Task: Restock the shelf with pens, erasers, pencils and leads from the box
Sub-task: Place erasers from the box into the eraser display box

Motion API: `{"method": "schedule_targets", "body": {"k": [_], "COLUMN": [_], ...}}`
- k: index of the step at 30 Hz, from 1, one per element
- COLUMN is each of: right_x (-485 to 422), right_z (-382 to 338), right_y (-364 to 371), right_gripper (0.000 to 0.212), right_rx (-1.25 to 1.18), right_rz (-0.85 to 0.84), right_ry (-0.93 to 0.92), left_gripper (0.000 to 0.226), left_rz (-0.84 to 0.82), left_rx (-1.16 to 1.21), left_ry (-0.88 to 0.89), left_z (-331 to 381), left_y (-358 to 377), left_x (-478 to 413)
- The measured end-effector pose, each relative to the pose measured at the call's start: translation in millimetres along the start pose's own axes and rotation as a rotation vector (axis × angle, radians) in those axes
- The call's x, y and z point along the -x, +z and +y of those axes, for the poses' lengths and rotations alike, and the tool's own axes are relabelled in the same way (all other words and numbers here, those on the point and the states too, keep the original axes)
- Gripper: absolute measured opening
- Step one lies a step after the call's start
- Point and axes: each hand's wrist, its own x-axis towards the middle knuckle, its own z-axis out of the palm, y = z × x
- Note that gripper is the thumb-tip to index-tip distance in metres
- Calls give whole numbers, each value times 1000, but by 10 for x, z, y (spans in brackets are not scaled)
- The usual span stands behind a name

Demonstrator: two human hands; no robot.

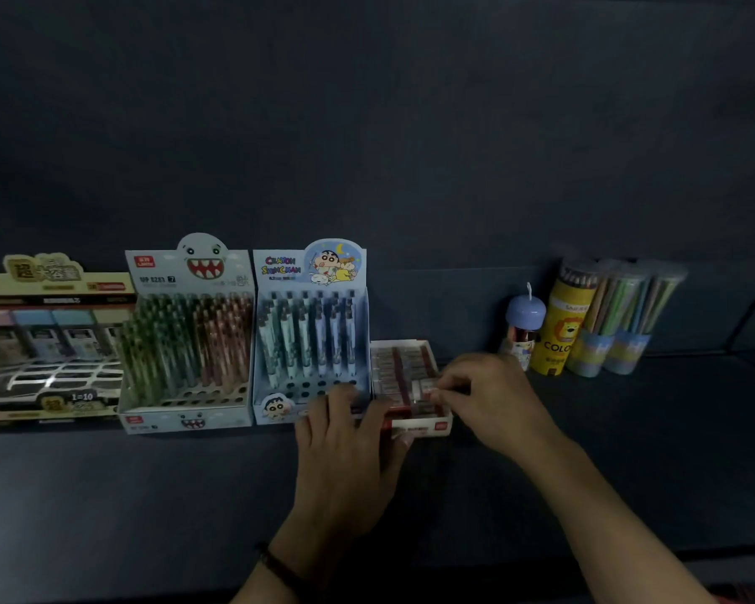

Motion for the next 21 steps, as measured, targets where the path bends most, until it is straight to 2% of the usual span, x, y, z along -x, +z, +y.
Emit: {"method": "schedule_targets", "body": {"k": [8, 13, 17, 19, 21], "right_x": [-90, -152, -215, -138, 94], "right_z": [0, 1, -24, -63, -98], "right_y": [66, 60, -92, -198, -301], "right_gripper": [4, 3, 12, 18, 17], "right_rx": [154, 202, 162, 108, 38], "right_rz": [-153, -252, -375, -302, -79], "right_ry": [1, -22, -10, -8, -5], "left_gripper": [52, 48, 36, 30, 26], "left_rz": [5, 18, 27, 28, 21], "left_rx": [-115, -39, 64, 140, 200], "left_ry": [-10, 21, 20, 26, 52], "left_z": [27, 13, 15, 41, 58], "left_y": [17, 32, 15, -6, -58], "left_x": [35, 22, -9, -12, -1]}}
